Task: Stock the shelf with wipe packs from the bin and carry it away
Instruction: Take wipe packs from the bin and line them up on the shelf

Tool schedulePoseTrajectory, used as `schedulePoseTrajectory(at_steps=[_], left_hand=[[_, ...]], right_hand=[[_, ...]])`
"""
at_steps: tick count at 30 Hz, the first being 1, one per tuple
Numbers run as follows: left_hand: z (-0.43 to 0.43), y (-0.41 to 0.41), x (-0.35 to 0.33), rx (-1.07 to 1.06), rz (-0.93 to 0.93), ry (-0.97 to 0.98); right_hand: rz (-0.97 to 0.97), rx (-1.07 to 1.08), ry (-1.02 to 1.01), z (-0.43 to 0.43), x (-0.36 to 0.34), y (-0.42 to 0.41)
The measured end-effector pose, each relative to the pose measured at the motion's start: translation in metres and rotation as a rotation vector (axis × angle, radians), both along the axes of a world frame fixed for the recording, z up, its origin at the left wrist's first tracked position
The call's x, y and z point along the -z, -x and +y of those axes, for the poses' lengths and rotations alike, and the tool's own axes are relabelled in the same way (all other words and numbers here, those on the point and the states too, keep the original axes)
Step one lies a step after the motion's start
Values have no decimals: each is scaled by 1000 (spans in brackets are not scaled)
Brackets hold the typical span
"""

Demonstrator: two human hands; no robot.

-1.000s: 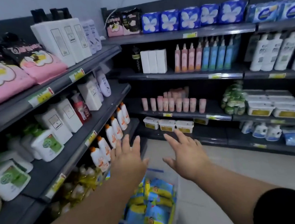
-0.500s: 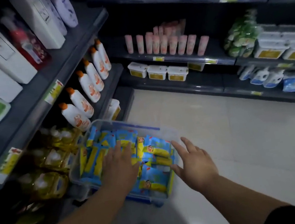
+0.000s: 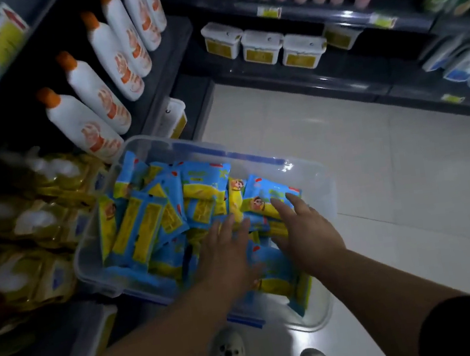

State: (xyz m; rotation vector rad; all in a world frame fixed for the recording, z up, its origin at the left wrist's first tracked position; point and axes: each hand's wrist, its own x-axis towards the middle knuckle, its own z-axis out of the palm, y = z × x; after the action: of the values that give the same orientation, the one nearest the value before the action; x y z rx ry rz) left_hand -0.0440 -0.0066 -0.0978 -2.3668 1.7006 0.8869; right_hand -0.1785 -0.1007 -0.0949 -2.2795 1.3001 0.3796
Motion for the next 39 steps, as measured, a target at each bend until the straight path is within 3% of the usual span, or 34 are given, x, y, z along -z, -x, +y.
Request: schedulePoseTrajectory(at_steps=[10, 18, 22, 28, 36, 39], left_hand=[[-10, 1, 42, 183, 17, 62], [-21, -29, 17, -279, 236, 151], [-27, -37, 17, -355, 261, 209], [-21, -35, 24, -390, 284, 282], [-11, -39, 16, -446, 301, 242], [-5, -42, -2, -504, 316, 267]], right_hand=[[90, -83, -63, -40, 53, -21], [82, -71, -53, -47, 53, -26], [6, 18, -68, -40, 62, -28], [79, -2, 69, -36, 64, -31], [90, 1, -9, -26, 50, -35], [11, 17, 12, -18, 29, -37]])
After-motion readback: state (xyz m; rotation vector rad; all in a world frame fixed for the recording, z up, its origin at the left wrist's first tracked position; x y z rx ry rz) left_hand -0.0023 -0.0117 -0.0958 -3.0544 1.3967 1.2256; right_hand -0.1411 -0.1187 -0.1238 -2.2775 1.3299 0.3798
